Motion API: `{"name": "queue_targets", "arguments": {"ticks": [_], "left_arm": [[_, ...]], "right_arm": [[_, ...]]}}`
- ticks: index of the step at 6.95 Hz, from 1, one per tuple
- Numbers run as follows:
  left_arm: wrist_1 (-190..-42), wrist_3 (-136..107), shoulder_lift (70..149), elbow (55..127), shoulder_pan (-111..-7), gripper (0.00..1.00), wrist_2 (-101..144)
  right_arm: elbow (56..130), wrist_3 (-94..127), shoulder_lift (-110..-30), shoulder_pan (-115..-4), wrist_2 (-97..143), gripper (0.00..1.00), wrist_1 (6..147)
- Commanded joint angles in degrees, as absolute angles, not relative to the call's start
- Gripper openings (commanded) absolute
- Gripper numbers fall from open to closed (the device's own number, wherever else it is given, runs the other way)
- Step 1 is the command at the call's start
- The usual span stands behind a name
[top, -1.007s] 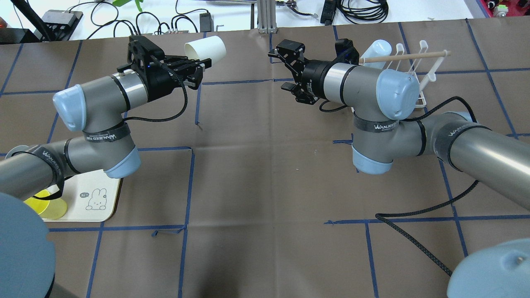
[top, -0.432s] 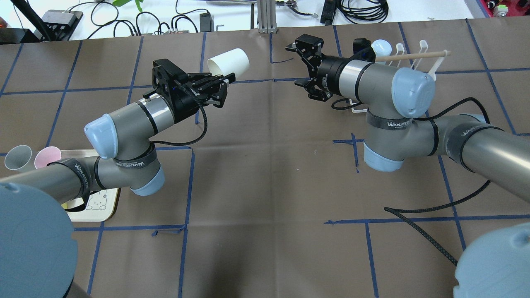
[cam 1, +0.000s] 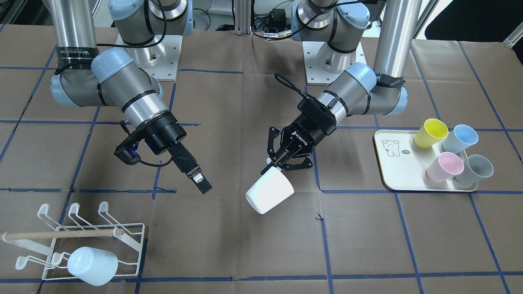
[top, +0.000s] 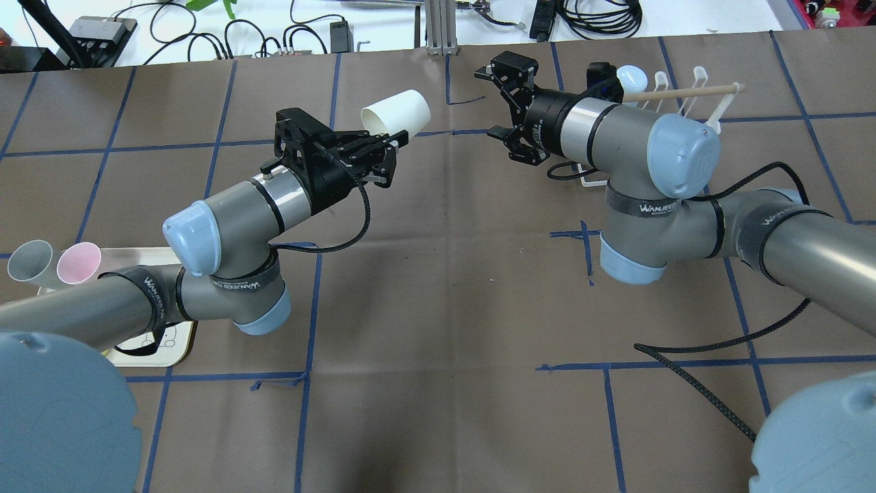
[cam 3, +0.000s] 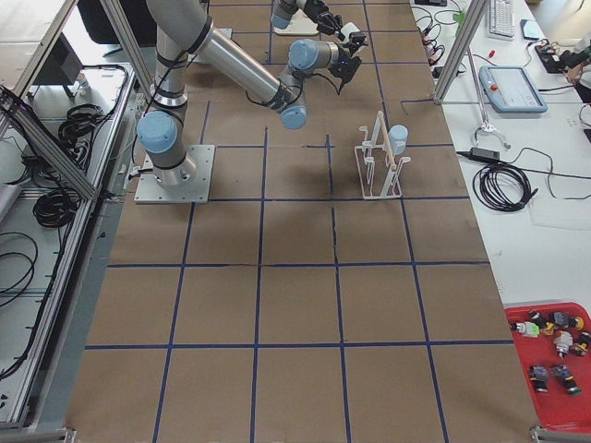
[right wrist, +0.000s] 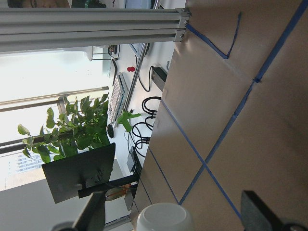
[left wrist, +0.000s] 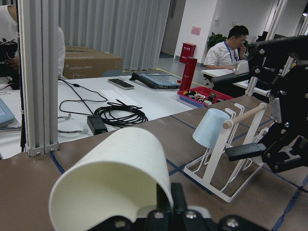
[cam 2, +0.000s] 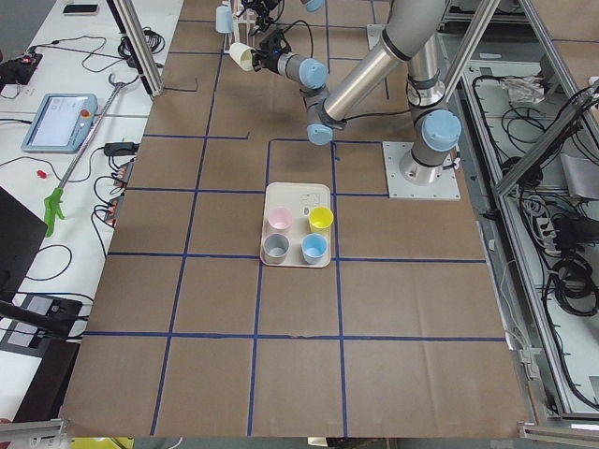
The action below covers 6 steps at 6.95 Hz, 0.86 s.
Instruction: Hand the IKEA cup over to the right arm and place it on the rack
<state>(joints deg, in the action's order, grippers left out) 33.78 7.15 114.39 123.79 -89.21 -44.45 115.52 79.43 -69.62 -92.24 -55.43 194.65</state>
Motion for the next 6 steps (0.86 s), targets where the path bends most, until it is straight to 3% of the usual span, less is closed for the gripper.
{"name": "queue_targets", "arguments": {"ticks": [1,6], "left_arm": [[33.84,6.94,114.35,123.75,-89.65,0.01,-45.09],[33.84,6.94,114.35,123.93,-89.65,0.01,-45.00]], "right_arm": [[115.49,82.79,-69.43,-93.68,-59.13,0.99,196.78],[115.40,84.47,-68.29,-97.82,-62.23,0.99,196.18]]}}
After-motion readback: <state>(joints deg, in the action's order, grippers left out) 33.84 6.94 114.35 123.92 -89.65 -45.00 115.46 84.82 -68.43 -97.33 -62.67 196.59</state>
